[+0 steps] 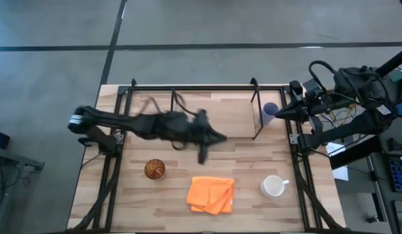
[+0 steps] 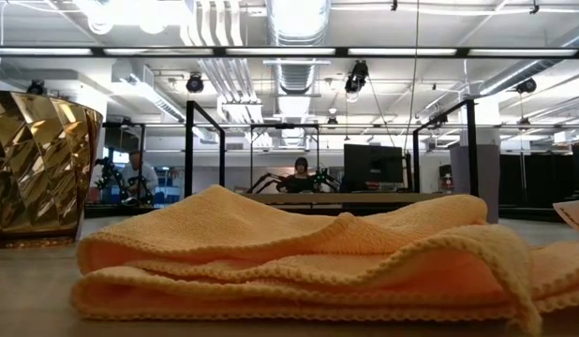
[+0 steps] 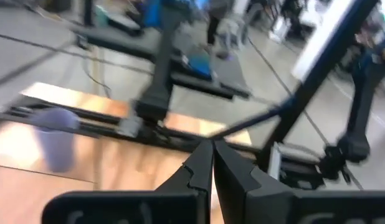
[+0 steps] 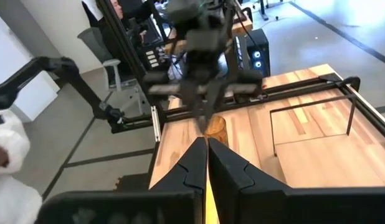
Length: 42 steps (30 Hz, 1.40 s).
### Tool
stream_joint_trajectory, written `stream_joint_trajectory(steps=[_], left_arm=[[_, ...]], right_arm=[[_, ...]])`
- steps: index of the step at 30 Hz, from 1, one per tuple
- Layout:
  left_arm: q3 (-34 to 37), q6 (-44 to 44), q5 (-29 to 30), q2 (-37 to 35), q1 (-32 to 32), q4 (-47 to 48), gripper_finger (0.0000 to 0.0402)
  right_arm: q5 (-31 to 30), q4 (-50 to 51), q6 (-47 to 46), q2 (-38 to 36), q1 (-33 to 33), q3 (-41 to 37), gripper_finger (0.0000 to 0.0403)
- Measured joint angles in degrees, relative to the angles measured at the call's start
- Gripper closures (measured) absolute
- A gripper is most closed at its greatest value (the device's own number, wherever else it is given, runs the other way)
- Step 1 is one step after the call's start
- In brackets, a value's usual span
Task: Stack small to large cups/mugs on shelf
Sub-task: Adjust the brown cup
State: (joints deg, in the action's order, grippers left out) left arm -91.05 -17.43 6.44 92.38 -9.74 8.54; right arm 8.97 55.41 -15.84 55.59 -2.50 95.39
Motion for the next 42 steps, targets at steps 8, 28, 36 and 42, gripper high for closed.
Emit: stream_joint_trajectory(steps=[8,28,36,42], left_arm=[[-16.64,-0.31,-0.31,17.13,-2.41,6.25,0.0402],[-20.94,-4.73,-1.41,25.74,-2.62,-2.64,0.0397],[-20.83,-10.05,-2.86,32.41,-2.62,-11.05,0.0314],[-20.87,-17.59,-2.89,37.90,-2.60,-16.59,0.0267]], right_arm=[[0.00,1.42,-1.27,-0.04,0.00,0.00,0.0394],[0.26,7.25,-17.58,0.07,0.02,-0.02,0.0394],[0.26,7.83,-17.59,0.07,0.02,-0.02,0.0394],[0.26,7.83,-17.59,-0.07,0.01,-0.02,0.0394]])
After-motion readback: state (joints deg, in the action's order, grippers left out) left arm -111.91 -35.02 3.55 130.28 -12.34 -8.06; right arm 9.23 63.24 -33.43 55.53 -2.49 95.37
